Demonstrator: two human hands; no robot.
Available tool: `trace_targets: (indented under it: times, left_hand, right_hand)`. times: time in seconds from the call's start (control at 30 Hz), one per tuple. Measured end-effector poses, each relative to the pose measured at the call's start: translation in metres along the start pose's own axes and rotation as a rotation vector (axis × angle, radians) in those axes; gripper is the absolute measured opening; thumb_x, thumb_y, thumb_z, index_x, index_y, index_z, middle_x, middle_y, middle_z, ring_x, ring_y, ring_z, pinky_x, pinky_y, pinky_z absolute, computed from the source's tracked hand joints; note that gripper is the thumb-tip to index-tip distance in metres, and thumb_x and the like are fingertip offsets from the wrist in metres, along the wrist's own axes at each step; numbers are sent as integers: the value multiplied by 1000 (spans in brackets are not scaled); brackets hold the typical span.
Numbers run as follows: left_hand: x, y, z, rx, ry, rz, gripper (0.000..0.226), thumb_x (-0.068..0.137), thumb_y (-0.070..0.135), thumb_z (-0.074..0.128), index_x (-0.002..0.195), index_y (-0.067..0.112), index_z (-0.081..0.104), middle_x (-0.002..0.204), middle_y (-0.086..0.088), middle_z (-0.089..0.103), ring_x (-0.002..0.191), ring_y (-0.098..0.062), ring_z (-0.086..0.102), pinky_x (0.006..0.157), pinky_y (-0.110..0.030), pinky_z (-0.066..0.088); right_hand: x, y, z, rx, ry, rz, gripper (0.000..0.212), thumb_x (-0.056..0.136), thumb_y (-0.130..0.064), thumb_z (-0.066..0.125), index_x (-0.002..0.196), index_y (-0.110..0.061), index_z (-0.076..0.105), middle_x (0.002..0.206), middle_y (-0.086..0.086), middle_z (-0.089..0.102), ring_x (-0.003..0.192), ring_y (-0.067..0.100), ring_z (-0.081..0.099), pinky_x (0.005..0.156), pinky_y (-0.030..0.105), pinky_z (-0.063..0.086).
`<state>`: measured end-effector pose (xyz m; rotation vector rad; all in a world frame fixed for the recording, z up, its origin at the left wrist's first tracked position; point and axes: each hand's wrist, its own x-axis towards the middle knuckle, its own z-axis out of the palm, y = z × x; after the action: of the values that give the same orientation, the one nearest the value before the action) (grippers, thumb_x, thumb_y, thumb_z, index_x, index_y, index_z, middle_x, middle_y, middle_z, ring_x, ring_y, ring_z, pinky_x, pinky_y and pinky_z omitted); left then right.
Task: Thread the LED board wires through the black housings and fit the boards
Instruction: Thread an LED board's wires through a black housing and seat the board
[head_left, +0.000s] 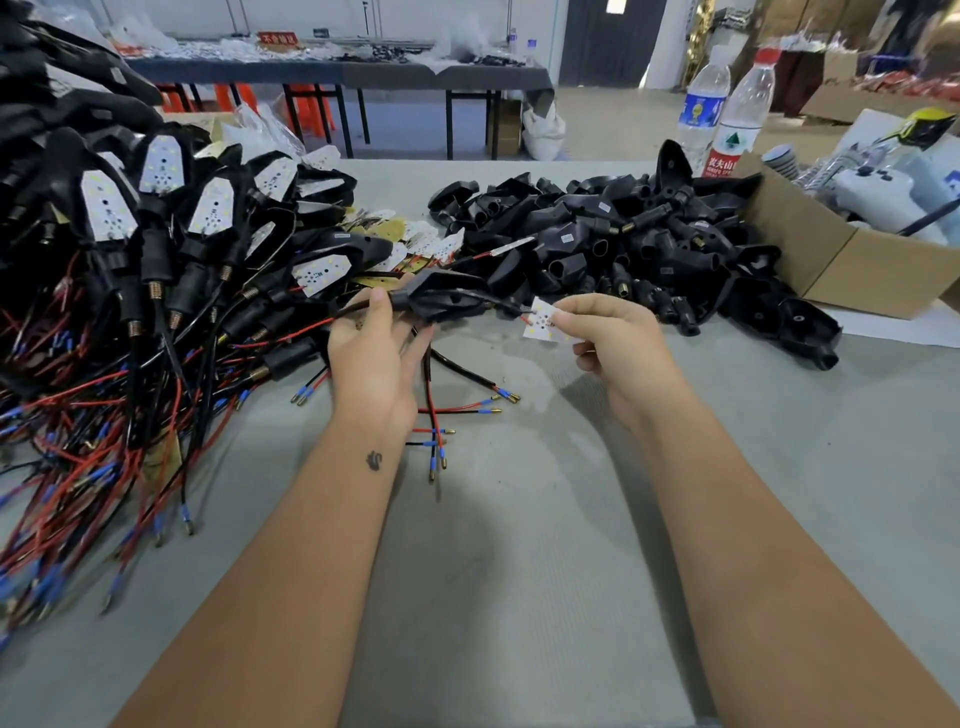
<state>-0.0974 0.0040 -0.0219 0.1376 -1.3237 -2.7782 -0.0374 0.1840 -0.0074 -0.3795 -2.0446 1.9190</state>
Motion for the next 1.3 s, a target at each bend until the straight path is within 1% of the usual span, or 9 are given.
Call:
trace_targets:
  times: [0.13, 0.3, 0.53, 0.7, 0.87, 1.0, 1.1, 1.2, 1.3]
  left_hand:
    - [-2, -7, 4, 95, -145, -38, 20, 106, 25, 41, 111, 14, 56, 109, -3, 74, 102, -17, 71, 91, -37, 55]
    - [-10, -16, 9, 287, -324, -58, 22, 105, 17, 43, 98, 20, 63, 95, 1, 76, 93, -13, 73, 71, -24, 57]
    - [-12, -17, 10, 283, -294, -38, 20, 105, 15, 41, 96, 20, 58, 86, -1, 76, 87, -21, 74, 66, -27, 58]
    - [-12, -17, 9, 317, -314, -42, 14, 103, 20, 46, 98, 19, 59, 78, 9, 73, 86, -16, 74, 71, -29, 60]
    - [-13, -21, 7, 394, -327, -23, 25, 105, 17, 42, 98, 20, 66, 102, -4, 73, 89, -13, 73, 72, -27, 59]
    - [-15, -21, 8, 424, -320, -20, 30, 106, 18, 40, 92, 23, 66, 109, -8, 71, 94, -19, 71, 70, -26, 57]
    - [-15, -20, 7, 441, -310, 4, 32, 105, 21, 41, 88, 25, 68, 97, -2, 71, 79, -12, 69, 65, -21, 55]
    - [-15, -17, 7, 447, -323, 10, 31, 105, 21, 42, 88, 25, 68, 84, 7, 70, 66, -6, 66, 59, -20, 53]
    - [-17, -15, 9, 464, -361, 4, 30, 104, 19, 44, 89, 24, 70, 80, 8, 71, 66, -7, 66, 58, -21, 51]
  right_hand:
    - [-3, 2, 12, 0, -8, -46, 16, 87, -9, 66, 78, -20, 73, 66, -7, 62, 57, 5, 46, 55, 17, 38]
    - [-6, 6, 26, 0, 14, -104, 10, 88, -6, 66, 83, -13, 70, 67, 0, 64, 51, 0, 52, 52, 13, 42]
    - [-7, 7, 27, -126, 40, -111, 16, 86, -7, 67, 75, -18, 69, 67, -1, 65, 55, 2, 55, 52, 11, 42]
    - [-7, 10, 26, -244, 63, -127, 21, 85, -11, 68, 69, -24, 68, 76, 12, 71, 66, 14, 58, 73, 37, 54]
    - [-7, 12, 27, -370, 106, -200, 17, 83, -19, 71, 68, -25, 66, 64, -7, 64, 60, 8, 56, 61, 25, 45]
    - [-8, 15, 28, -486, 176, -273, 18, 81, -22, 74, 70, -23, 59, 71, -12, 61, 72, 10, 58, 64, 29, 46]
    - [-8, 16, 26, -599, 245, -390, 31, 74, -26, 80, 80, -25, 49, 90, -9, 49, 86, 12, 47, 67, 26, 36]
    - [-9, 14, 27, -433, 39, -323, 27, 80, -25, 76, 96, -29, 55, 95, -6, 59, 86, 9, 54, 73, 22, 41]
    - [-9, 12, 28, -321, -229, -237, 14, 87, -17, 69, 91, -30, 66, 73, -8, 61, 65, 3, 51, 66, 22, 39]
